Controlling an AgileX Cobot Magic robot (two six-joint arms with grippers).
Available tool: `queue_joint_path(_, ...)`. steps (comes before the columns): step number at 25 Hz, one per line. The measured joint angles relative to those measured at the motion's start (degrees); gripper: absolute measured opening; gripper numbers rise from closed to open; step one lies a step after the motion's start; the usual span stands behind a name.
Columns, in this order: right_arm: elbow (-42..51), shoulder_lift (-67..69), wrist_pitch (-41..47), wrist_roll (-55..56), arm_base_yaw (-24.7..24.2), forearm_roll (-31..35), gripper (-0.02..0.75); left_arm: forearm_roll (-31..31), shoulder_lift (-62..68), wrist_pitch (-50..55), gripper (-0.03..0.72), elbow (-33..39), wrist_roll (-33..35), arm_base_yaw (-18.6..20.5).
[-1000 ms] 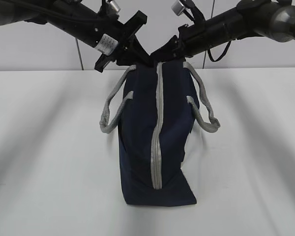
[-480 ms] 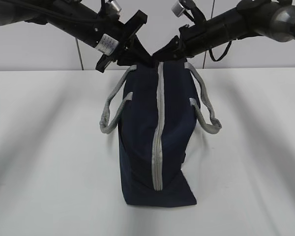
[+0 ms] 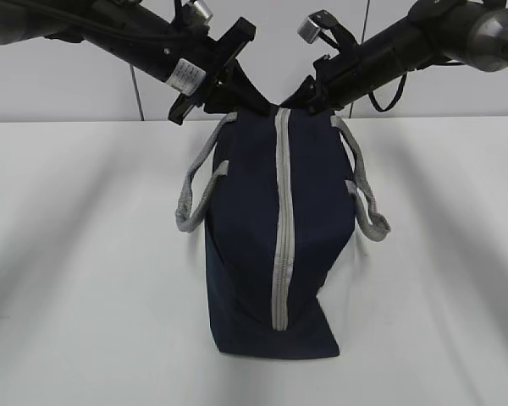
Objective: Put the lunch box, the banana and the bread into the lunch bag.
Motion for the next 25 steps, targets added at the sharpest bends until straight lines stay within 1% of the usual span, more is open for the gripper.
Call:
queue_joint_path(7,-0.1,0.0,0.4,0.9,0.0,-2.1,-0.016,-1.0,-0.2,0.3,0.003,0.0,2.0,0.0)
queue_joint_path(13,-0.1,0.0,0.7,2.4,0.0,-3.5,-0.016,-0.4,-1.1,0.3,0.003,0.1,2.9,0.0)
queue_joint_path(17,-0.1,0.0,0.7,2.9,0.0,-2.2,-0.016,-0.1,-1.2,0.4,0.003,0.2,3.0,0.0)
queue_joint_path(20,-0.1,0.0,0.7,3.0,-0.1,0.4,-0.008,1.1,-1.4,0.4,0.007,0.2,3.0,0.0)
queue_joint_path(22,-0.1,0.0,0.5,3.2,-0.2,3.2,0.042,2.7,-1.8,0.4,0.032,0.1,3.0,-0.2)
queue_joint_path(23,-0.1,0.0,0.5,3.5,-0.2,5.0,0.09,3.5,-2.0,0.4,0.059,0.1,3.0,-0.3)
queue_joint_path(25,-0.1,0.0,0.5,3.6,-0.4,8.0,0.204,4.3,-2.3,0.4,0.147,0.0,3.0,-0.5)
